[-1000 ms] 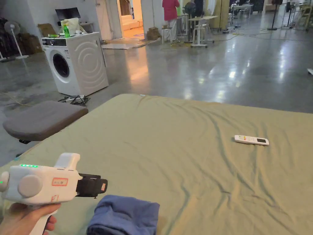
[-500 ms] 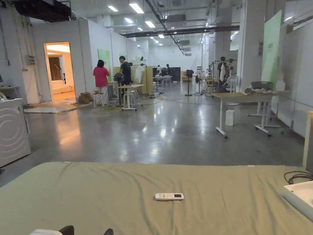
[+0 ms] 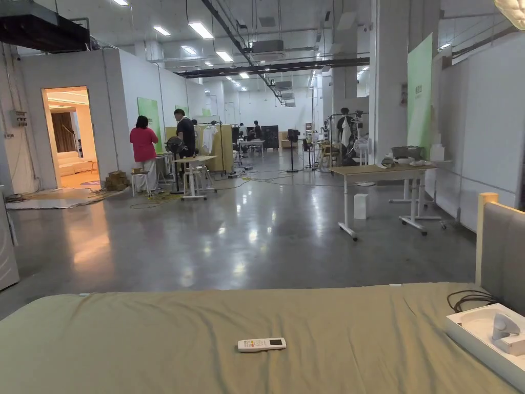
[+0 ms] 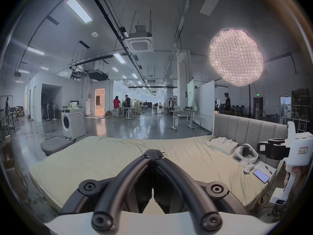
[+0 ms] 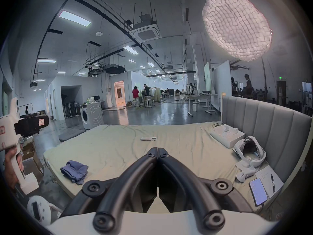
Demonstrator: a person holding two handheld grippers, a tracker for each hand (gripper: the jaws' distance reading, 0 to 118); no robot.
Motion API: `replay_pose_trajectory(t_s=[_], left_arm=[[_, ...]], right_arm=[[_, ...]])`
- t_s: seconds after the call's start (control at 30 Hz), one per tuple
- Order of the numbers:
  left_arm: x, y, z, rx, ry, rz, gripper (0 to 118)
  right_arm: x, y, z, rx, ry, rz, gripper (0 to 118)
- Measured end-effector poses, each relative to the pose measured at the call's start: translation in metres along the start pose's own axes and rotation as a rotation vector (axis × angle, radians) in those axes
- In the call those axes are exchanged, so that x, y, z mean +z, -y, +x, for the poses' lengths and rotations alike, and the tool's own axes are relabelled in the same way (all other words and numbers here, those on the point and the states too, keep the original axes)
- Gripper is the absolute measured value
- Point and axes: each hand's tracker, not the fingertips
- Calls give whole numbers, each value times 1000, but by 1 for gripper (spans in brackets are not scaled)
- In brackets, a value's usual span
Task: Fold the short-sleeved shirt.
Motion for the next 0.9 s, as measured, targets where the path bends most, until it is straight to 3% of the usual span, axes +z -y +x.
replay_pose_trajectory(t_s=[0.37,0.9], left_arm=[[2,-6,10,-43,35,0,1],[4,-4,10,-43,45,-27,1]], right_arm=[[1,0,-12,46,11,4,0],[8,-2,-12,43,10,6,0]])
